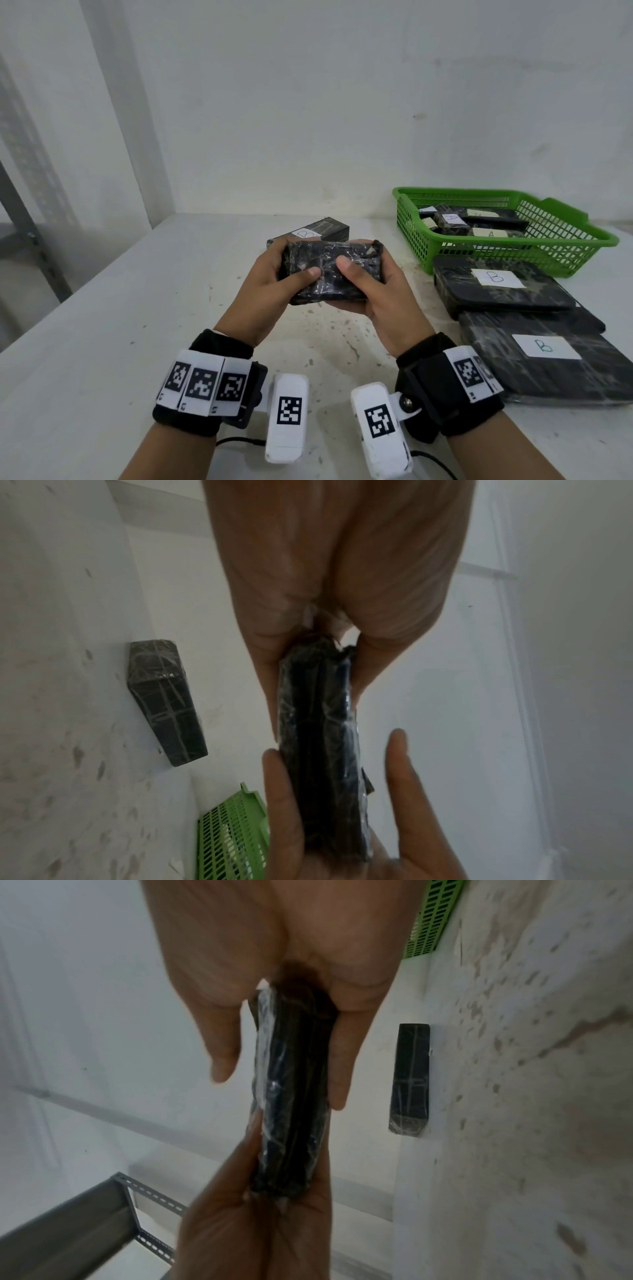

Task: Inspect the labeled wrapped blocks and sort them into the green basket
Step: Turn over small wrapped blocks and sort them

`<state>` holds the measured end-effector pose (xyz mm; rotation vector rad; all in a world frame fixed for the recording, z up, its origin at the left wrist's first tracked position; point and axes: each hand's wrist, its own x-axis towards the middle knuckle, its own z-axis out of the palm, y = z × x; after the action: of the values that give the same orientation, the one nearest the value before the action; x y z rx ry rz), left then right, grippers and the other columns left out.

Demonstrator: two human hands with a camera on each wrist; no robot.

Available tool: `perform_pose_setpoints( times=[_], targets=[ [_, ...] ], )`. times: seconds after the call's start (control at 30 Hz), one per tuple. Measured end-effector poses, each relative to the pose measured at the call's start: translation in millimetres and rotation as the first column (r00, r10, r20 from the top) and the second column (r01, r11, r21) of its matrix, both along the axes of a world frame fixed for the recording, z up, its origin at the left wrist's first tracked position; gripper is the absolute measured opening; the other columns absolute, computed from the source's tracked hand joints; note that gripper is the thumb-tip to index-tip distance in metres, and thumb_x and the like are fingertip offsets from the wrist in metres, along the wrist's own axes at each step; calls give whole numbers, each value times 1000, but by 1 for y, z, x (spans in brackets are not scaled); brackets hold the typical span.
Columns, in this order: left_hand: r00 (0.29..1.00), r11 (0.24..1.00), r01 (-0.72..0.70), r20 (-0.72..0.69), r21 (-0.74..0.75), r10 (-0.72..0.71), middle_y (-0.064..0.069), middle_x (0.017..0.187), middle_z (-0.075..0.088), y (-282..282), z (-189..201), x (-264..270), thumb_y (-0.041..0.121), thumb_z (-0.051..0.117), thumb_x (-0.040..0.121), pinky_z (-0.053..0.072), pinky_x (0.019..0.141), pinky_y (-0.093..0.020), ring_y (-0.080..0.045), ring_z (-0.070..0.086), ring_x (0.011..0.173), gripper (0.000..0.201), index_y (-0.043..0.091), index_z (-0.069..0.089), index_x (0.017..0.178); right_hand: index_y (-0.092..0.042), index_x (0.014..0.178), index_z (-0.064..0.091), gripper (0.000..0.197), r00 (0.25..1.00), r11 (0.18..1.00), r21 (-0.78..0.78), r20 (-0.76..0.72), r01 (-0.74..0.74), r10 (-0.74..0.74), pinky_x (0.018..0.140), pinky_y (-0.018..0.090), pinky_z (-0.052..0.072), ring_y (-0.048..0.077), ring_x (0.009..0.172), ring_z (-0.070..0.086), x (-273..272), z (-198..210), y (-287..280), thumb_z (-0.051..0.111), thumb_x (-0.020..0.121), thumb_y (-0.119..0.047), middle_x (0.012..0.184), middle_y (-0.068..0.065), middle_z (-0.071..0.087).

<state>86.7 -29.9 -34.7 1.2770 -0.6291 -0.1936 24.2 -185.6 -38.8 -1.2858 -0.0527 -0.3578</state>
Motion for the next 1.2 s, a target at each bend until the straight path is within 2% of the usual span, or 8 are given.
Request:
perform_pose_setpoints(
  times=[0.2, 0.5, 0.57, 0.67, 0.8, 0.93, 1.1, 1.2],
  targets=[
    [998, 995, -24, -64, -93, 18, -9, 115, 69, 1, 1, 1, 14, 65, 78, 58, 75, -31, -22, 69, 101, 45, 10, 56, 122, -14, 127, 51, 44, 999, 1000, 21, 37, 1, -1, 79, 39, 60, 27, 111, 67, 2, -1, -1, 66, 88, 0, 125, 12, 65],
    [992, 984, -109, 44, -140, 116, 1, 117, 68, 1, 1, 0, 6, 67, 76, 57, 82, -31, -19, 67, 108, 55, 11, 55, 129, -20, 124, 52, 44, 996, 1000, 21, 84, -20, 18, 85, 36, 58, 26, 115, 65, 1, 2, -6, 66, 87, 0, 126, 10, 64],
    [990, 982, -104, 75, -158, 116, 1, 119, 67, 2, 1, 1, 3, 66, 76, 56, 86, -31, -20, 64, 113, 56, 12, 54, 130, -28, 127, 53, 47, 997, 1000, 20, 82, -1, -1, 89, 40, 57, 25, 114, 66, 3, 1, -6, 67, 88, -7, 127, 7, 64],
    [993, 980, -60, 91, -191, 79, -2, 130, 63, 3, 1, 2, -4, 63, 74, 53, 91, -30, -20, 58, 124, 60, 15, 54, 130, -30, 135, 49, 59, 998, 992, 107, -26, -60, 63, 90, 46, 57, 22, 113, 66, 4, 4, -8, 66, 79, -41, 132, 4, 60],
    [990, 973, -69, 108, -221, 95, -5, 125, 66, 6, 4, 2, -10, 64, 66, 52, 88, -27, -21, 58, 122, 59, 14, 59, 120, -23, 129, 58, 64, 975, 969, 184, -124, -163, 187, 71, 39, 61, 29, 101, 71, 2, 8, -8, 53, 76, -59, 124, 11, 66],
    [991, 976, -117, 41, -182, 126, -3, 124, 63, 4, 7, -1, 19, 77, 67, 54, 83, -28, -16, 60, 117, 60, 25, 60, 124, -19, 120, 64, 38, 996, 976, 197, 19, -93, 91, 72, 30, 58, 21, 103, 66, 3, 6, -8, 59, 84, -33, 128, 13, 62],
    [986, 987, -158, -61, -14, 157, -1, 123, 66, 0, 7, -4, 51, 66, 85, 53, 94, -36, -16, 64, 114, 49, 26, 58, 126, -20, 121, 64, 35, 982, 983, 137, 163, -121, 98, 86, 31, 54, 18, 108, 62, 1, 4, -6, 64, 86, -22, 119, 6, 64],
    [985, 985, -167, -39, 30, 168, -3, 114, 71, 0, 7, -4, 45, 60, 85, 55, 94, -39, -18, 67, 110, 43, 17, 65, 117, -21, 125, 60, 37, 978, 990, 110, 199, -93, 70, 87, 30, 53, 18, 108, 63, 0, 5, -6, 60, 88, -19, 116, 4, 65]
  ],
)
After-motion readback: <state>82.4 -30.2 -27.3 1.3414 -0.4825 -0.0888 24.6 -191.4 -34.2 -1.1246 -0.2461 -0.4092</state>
